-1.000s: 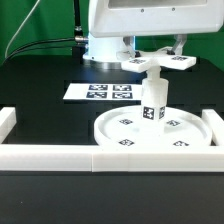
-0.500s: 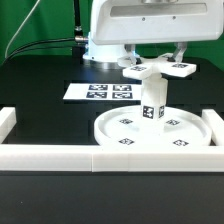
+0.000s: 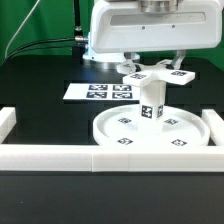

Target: Assemble round table

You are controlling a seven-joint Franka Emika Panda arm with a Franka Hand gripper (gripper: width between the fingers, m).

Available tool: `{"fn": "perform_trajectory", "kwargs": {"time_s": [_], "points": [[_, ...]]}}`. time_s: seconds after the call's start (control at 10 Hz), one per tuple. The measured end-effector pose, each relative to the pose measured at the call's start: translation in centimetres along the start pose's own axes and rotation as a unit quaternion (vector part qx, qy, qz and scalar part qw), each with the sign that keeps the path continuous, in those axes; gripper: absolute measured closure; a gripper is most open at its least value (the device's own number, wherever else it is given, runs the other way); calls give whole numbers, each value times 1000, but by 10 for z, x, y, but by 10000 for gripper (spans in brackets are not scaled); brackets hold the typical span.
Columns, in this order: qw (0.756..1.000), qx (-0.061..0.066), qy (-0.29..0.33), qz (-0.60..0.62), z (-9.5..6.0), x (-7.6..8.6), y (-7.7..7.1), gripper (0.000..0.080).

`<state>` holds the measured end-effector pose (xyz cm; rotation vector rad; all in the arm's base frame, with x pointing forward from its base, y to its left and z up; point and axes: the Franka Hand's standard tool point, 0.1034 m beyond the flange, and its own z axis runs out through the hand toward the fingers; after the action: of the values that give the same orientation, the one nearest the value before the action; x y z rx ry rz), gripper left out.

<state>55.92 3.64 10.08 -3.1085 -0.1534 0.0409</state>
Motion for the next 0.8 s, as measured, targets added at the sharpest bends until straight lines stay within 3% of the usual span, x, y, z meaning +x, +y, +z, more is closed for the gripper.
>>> {"fn": "perform_trajectory", "kwargs": {"time_s": [0.8], "points": [[1000,0,0,11,0,0,0,351]]}}
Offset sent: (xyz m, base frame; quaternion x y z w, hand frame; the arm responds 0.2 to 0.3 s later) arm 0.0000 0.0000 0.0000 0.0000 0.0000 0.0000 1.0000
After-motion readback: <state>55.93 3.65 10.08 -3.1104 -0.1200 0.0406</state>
